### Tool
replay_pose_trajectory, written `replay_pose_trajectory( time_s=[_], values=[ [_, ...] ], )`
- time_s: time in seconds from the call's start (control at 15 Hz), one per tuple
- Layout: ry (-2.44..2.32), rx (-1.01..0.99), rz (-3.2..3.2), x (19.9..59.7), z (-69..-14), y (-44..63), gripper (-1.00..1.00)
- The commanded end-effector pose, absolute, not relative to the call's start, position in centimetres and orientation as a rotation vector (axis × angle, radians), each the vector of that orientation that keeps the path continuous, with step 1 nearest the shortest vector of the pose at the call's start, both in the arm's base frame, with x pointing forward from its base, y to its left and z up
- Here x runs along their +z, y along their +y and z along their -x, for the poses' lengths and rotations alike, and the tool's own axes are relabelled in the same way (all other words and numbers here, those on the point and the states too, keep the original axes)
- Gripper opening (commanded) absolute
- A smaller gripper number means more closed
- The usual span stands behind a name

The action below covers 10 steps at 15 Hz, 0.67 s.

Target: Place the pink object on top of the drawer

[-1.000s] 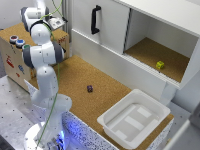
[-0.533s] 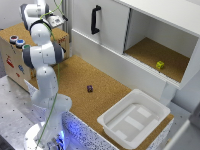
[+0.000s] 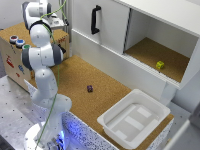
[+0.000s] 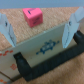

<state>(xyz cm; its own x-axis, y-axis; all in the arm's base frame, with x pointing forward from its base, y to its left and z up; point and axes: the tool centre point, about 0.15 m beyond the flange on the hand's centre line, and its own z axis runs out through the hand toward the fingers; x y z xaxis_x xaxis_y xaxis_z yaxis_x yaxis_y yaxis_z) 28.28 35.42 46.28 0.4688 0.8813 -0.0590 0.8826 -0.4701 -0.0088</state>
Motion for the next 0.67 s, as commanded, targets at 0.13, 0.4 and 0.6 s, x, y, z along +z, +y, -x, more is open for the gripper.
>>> replay_pose_trajectory(
  time_s=[0.13, 0.4, 0.6],
  values=[
    [1.271, 0.252, -2.860, 41.1, -24.8, 23.6, 1.00],
    [1.054, 0.236, -3.027, 38.2, -25.4, 19.4, 1.00],
    [0.927, 0.199, -3.088, 36.3, -25.7, 17.7, 1.00]
  ],
)
